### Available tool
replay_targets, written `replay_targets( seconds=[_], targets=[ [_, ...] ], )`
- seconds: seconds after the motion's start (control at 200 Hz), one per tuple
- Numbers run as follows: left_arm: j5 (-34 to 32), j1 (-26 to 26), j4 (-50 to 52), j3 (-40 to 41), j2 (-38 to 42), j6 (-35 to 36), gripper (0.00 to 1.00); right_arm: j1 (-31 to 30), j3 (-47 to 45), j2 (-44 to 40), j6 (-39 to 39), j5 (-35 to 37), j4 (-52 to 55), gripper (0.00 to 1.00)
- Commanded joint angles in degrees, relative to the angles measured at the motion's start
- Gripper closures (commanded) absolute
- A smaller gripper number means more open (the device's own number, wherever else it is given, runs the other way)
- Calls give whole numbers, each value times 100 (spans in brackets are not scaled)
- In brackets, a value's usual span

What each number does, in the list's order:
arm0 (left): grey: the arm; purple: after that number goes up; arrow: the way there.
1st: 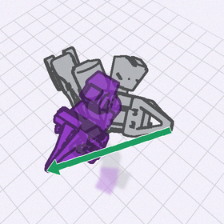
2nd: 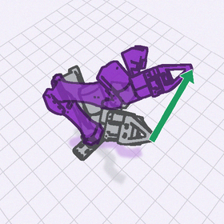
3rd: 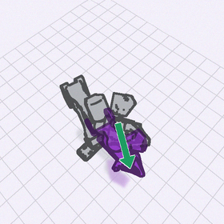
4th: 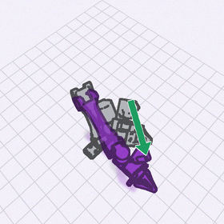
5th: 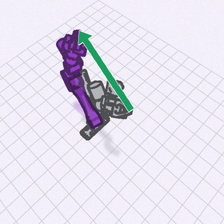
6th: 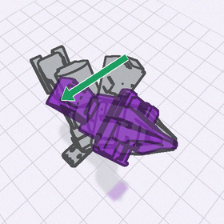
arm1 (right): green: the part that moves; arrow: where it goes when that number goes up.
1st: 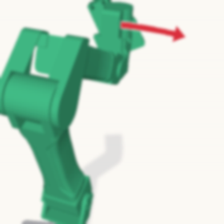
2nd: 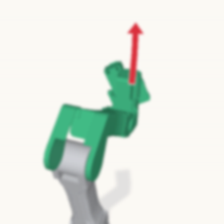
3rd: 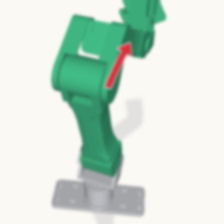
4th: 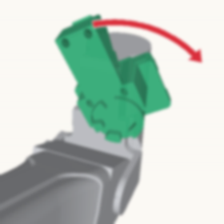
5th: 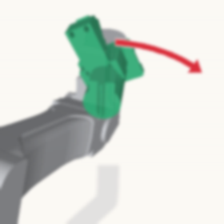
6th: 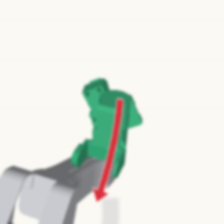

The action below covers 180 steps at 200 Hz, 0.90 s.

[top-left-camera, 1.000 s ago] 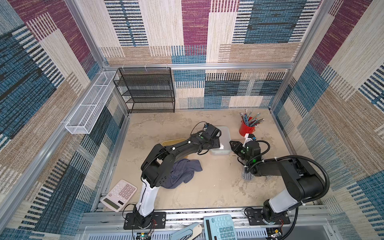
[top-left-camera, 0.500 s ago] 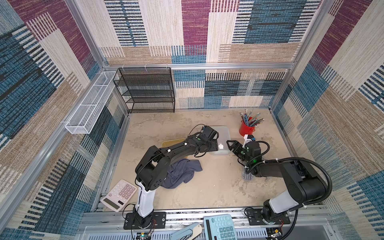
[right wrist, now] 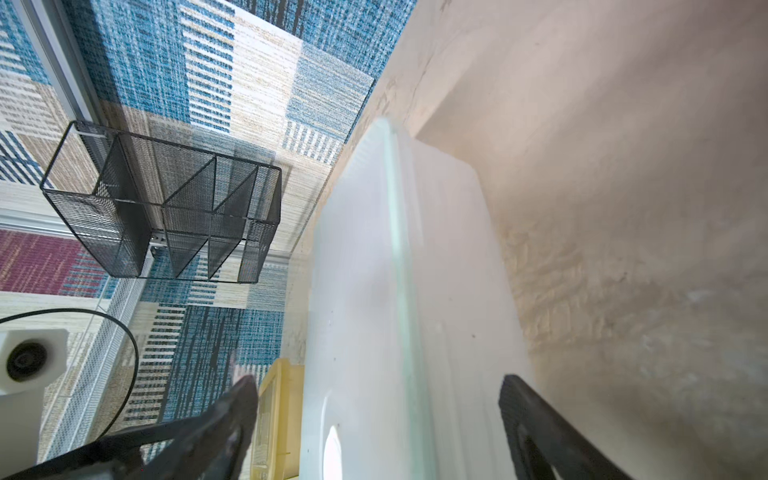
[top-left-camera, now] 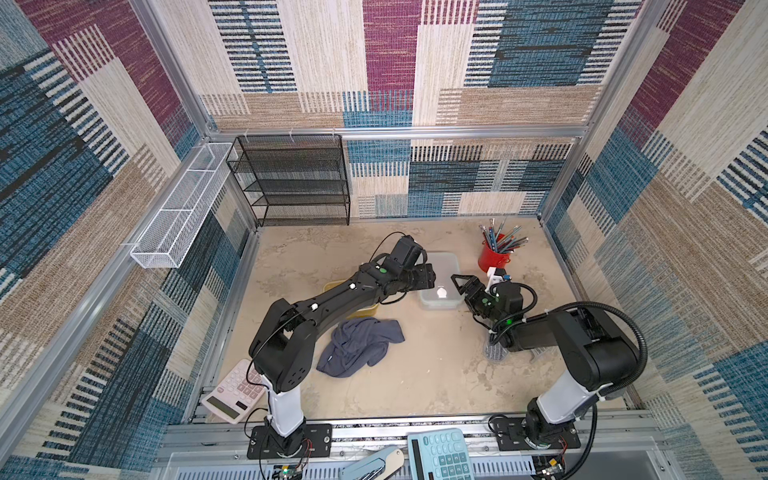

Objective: Wipe the insides of the lunch boxes
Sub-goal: Open the fastener of the lunch box.

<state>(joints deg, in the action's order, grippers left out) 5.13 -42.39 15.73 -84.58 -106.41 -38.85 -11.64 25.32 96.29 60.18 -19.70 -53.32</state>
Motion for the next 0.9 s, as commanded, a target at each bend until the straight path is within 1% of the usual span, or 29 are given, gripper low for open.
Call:
replay_targets(
  seconds=[0.0,0.05,0.14,0.336,0.386,0.551,0.691,0.846,0.896],
  targets=[
    [866,29,-275,-217,-237,340,32,8,-73,187,382,-200,-721,8],
    [1127,46,-319,-293,-362,370,34,14,-135,280,495,-230,-967,8],
    [1340,68,-386,-363,-543,370,35,19,-194,402,629,-262,-1283,9],
    [1453,109,-487,-306,-723,249,37,10,-259,520,927,-227,-1866,14],
    [1489,120,-513,-267,-743,221,37,13,-256,602,1014,-233,-2042,17],
    [1534,124,-587,-100,-737,92,39,9,-62,975,1284,-423,-2489,29],
    [1603,118,-827,140,-638,-133,40,-36,273,1091,1316,-525,-2381,32],
    [1527,136,-1027,374,-475,-233,40,-47,510,1149,1325,-517,-2093,34],
    [1517,152,-1049,387,-451,-233,40,-49,518,1255,1373,-551,-2175,35]
  ],
)
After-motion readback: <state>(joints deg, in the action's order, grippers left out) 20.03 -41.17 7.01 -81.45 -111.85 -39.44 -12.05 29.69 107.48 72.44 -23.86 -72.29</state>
